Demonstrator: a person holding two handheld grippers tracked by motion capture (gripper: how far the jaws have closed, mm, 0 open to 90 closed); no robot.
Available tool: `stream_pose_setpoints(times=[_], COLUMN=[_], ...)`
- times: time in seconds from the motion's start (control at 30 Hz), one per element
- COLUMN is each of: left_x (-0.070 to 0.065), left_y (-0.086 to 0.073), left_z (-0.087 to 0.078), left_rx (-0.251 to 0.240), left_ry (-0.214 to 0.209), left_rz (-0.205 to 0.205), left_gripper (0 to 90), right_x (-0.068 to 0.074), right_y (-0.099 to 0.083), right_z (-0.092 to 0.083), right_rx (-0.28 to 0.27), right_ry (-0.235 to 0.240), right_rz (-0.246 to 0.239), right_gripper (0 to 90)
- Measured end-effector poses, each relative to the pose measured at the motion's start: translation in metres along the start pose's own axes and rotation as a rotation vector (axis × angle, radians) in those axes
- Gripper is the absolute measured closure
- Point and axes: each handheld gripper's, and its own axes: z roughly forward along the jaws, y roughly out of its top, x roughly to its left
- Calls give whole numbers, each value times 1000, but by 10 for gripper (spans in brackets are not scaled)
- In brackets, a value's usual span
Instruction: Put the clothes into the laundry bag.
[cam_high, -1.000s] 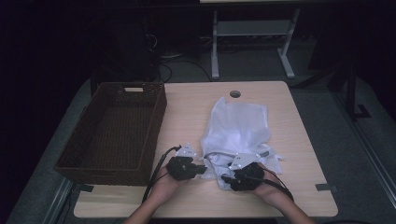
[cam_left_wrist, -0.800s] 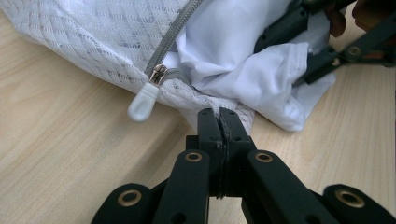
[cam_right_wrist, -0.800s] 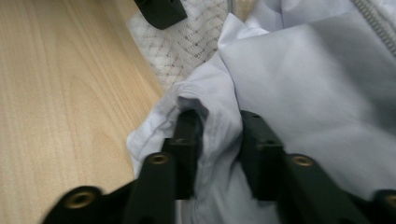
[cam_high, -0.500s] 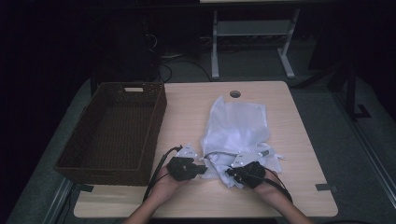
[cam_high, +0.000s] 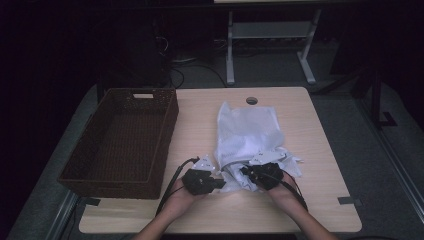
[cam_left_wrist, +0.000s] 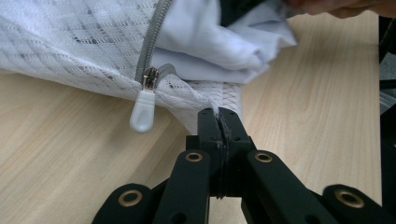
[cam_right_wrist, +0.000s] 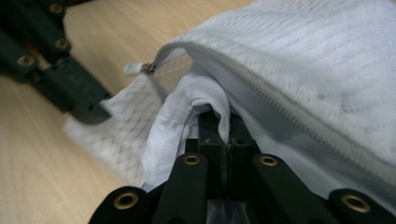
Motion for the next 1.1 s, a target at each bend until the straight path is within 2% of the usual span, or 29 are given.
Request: stream_pose_setpoints(times=[0.37,0.53,0.63,0.77,0.97,1.1], left_x=[-3,-3,-3,-2,-4,-3], left_y=[1,1,0,0,0,0], left_z=[4,5,5,6,6,6], left_rx=[11,10,8,9,7,11], left_ry=[-10,-3,0,1,5,7], left_rz=[19,17,14,15,21,21], left_gripper=[895,894,894,894,893,893], right_x=[-9,-12,-14,-16,-19,-19], right_y=[16,22,22,22,21,21], right_z=[22,30,34,31,29,28], right_rx=[-6,-7,-4,-7,-9,-14], right_ry=[-60,-73,-58,-31,-19,-9], right_rz=[59,58,56,59,62,64], right_gripper=[873,865,851,822,795,745])
